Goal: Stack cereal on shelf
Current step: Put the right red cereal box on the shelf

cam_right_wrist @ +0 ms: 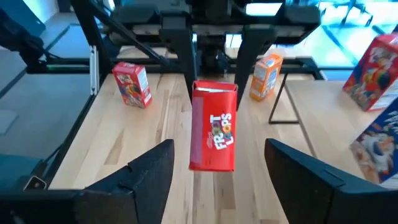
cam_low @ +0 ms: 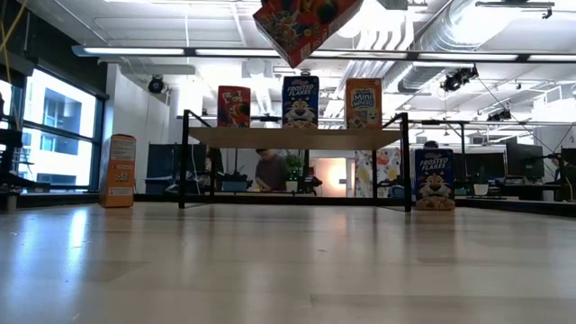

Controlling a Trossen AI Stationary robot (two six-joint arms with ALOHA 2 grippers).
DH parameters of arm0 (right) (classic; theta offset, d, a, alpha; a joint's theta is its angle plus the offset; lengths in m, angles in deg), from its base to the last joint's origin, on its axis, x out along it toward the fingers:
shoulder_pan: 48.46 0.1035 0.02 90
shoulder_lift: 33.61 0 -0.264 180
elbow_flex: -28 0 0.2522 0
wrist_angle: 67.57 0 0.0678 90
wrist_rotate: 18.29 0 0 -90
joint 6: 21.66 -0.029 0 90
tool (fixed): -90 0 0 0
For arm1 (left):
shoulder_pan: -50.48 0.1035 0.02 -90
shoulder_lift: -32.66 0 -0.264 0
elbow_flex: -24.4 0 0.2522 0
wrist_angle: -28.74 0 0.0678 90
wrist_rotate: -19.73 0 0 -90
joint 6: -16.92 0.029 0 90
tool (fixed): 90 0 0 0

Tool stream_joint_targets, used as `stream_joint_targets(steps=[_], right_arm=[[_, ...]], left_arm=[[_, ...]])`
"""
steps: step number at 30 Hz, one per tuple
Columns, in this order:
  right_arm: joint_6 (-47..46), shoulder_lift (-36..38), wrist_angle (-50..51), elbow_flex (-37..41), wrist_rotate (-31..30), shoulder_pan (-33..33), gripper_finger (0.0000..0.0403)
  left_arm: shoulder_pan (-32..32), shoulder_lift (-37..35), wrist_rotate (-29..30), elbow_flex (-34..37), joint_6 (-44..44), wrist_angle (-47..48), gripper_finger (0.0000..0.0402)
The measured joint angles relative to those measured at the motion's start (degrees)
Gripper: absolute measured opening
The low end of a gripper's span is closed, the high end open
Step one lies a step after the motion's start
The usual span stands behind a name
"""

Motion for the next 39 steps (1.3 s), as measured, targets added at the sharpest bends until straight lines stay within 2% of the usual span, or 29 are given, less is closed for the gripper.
stream_joint_targets(steps=[4,11,19,31,39], right_arm=[[0.3,5.8,-2.0,4.6,-0.6,0.1,0.0244],[-1.7,17.7,-9.4,17.4,-3.0,0.1,0.0244],[-4.0,27.0,-14.2,28.6,-2.8,0.1,0.0244],[-6.5,36.3,-19.5,41.5,-2.8,0.1,0.0244],[-10.2,38.7,-21.2,47.1,-2.7,0.1,0.0244]], left_arm=[[0.4,-0.5,0.0,0.0,0.4,0.0,0.017],[2.9,-3.3,0.0,0.0,0.5,0.2,0.017],[5.6,-5.2,0.1,0.0,1.9,1.1,0.017],[6.6,-5.8,0.2,0.0,3.0,3.4,0.017],[6.9,-7.8,0.2,2.1,3.1,3.2,0.017]])
